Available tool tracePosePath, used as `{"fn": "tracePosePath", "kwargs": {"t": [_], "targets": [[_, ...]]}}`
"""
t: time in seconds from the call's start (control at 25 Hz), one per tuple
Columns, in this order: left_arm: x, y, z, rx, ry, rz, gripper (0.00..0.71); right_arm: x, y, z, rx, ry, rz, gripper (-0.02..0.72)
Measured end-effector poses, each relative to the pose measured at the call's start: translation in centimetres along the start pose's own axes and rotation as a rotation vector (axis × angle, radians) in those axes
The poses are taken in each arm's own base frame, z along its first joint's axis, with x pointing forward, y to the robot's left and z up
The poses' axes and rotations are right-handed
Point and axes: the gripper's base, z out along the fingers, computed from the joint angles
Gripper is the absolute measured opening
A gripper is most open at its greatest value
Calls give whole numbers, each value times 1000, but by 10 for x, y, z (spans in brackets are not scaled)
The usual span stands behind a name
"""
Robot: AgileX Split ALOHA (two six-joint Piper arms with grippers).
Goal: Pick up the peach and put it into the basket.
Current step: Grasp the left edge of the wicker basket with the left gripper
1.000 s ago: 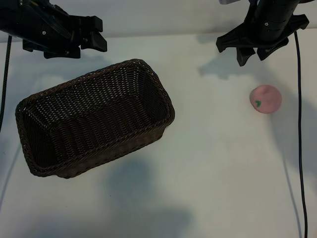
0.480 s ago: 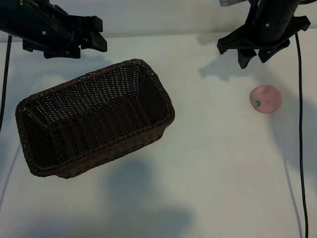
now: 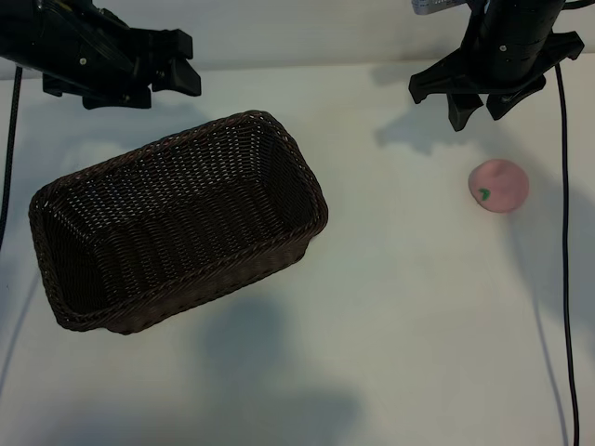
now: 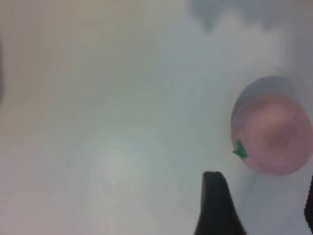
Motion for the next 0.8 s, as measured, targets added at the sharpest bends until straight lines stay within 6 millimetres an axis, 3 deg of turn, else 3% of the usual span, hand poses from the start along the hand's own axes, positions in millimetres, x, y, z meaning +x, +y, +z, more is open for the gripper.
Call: {"fn": "tracePosePath", "kwargs": {"t": [0.24, 0.32, 0.4, 0.68, 0.8], "targets": [[0, 0, -7, -20, -2, 33, 589, 0, 0, 0, 0, 0, 0, 438], [4, -1, -21, -50, -1, 50, 589, 0, 0, 0, 0, 0, 0, 438], [11, -3, -47, -86, -33, 57, 589, 0, 0, 0, 0, 0, 0, 438], [74, 19, -102, -318, -36, -80, 589, 0, 0, 0, 0, 0, 0, 438], [101, 32, -110, -417, -31, -163, 589, 0, 0, 0, 0, 0, 0, 438]]}}
